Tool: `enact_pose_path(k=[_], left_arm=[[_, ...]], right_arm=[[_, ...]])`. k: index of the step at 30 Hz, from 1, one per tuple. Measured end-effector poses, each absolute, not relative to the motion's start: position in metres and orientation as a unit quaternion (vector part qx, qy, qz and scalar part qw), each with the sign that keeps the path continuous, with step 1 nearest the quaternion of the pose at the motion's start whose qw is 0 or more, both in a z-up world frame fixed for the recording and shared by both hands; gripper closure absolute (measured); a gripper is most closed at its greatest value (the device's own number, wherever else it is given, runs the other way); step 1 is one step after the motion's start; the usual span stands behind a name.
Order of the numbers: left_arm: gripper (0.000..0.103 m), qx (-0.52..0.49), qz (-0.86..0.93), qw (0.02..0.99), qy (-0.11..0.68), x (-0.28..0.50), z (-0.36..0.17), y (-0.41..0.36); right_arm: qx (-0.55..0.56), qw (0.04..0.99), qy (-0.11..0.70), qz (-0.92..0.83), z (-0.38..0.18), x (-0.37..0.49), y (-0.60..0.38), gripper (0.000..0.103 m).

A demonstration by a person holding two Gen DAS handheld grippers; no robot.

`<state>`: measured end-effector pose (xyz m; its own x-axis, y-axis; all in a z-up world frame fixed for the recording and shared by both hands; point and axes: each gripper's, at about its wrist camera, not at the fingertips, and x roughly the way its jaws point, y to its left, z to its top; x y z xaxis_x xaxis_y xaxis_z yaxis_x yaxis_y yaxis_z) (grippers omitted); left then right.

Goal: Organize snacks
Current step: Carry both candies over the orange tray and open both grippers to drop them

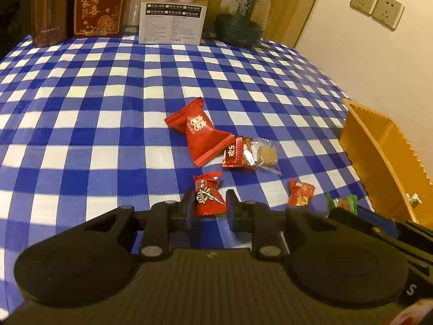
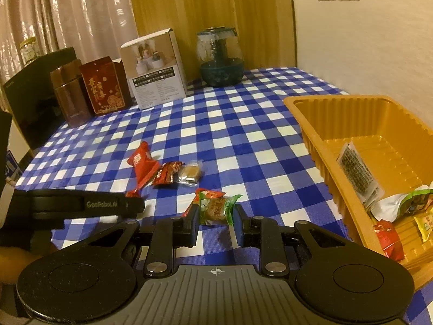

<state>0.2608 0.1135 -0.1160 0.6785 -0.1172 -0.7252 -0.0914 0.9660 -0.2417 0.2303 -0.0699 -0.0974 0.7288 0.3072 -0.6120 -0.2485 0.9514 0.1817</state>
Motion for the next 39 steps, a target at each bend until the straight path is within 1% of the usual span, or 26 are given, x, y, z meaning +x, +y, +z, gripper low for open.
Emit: enact_pose_path(k=[4, 9, 13, 20, 29, 39], left_arm=[[0.082, -0.162, -0.004, 0.904, 0.396, 0.243, -0.11, 0.117], [0.082, -0.145, -0.006, 0.91, 0.389, 0.222, -0.097, 0.111], [0.082, -0.158, 0.0, 0.912, 0.378, 0.198, -0.085, 0.106], [0.082, -0.147, -0.005, 0.924, 0.354, 0.153, -0.06, 0.083], [0.082, -0.16, -0.023, 0.923, 0.349, 0.097, -0.036, 0.05], [0.082, -0.15, -0.041, 0.926, 0.345, 0.07, -0.004, 0.01]], right_arm=[[0.044, 0.93, 0.332, 0.154, -0.093, 0.225, -0.072, 0.076], [0.039, 0.932, 0.323, 0.161, -0.083, 0.212, -0.078, 0.076], [0.036, 0.934, 0.316, 0.164, -0.074, 0.198, -0.086, 0.076], [0.035, 0.934, 0.317, 0.163, -0.062, 0.166, -0.1, 0.076], [0.046, 0.934, 0.323, 0.15, -0.044, 0.117, -0.134, 0.076], [0.05, 0.932, 0.329, 0.139, -0.02, 0.082, -0.167, 0.076]])
